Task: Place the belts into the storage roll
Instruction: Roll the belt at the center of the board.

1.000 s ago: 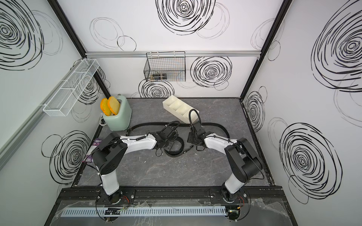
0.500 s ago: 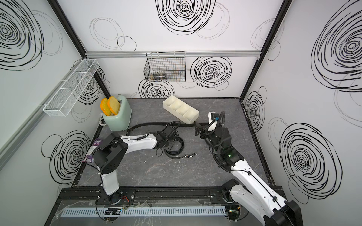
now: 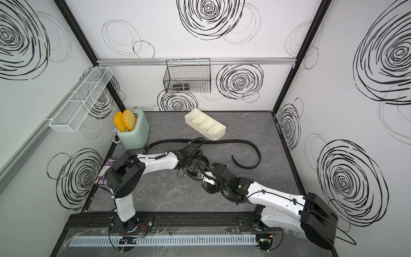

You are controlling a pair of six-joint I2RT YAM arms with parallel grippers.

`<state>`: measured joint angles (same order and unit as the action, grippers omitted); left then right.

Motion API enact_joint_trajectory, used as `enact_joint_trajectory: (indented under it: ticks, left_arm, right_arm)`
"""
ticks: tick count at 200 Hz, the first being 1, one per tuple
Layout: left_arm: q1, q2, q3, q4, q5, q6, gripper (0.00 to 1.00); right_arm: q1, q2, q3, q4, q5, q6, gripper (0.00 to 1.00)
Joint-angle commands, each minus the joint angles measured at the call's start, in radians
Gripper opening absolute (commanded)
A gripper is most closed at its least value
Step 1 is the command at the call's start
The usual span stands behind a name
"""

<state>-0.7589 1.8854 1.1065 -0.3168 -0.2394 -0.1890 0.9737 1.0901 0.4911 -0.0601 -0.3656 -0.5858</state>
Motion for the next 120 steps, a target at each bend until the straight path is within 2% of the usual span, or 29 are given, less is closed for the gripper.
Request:
enact_joint_trajectory:
  ticks: [1,78,120]
  left_arm:
    - [0.001,0.056,-0.042,-0.131,0.039,0.030,0.00]
    - [0.018,0.055,-0.048,-0.131,0.049,0.046,0.00]
    - [0.012,0.047,-0.063,-0.128,0.060,0.061,0.00]
  right_arm:
    - [0.008,0.042,0.004,0.084,0.078,-0.067,0.97]
    - [0.013,0.243,0.082,0.103,0.031,-0.016,0.94]
    - [-0.009,0.319,0.102,0.097,0.035,-0.019,0.87]
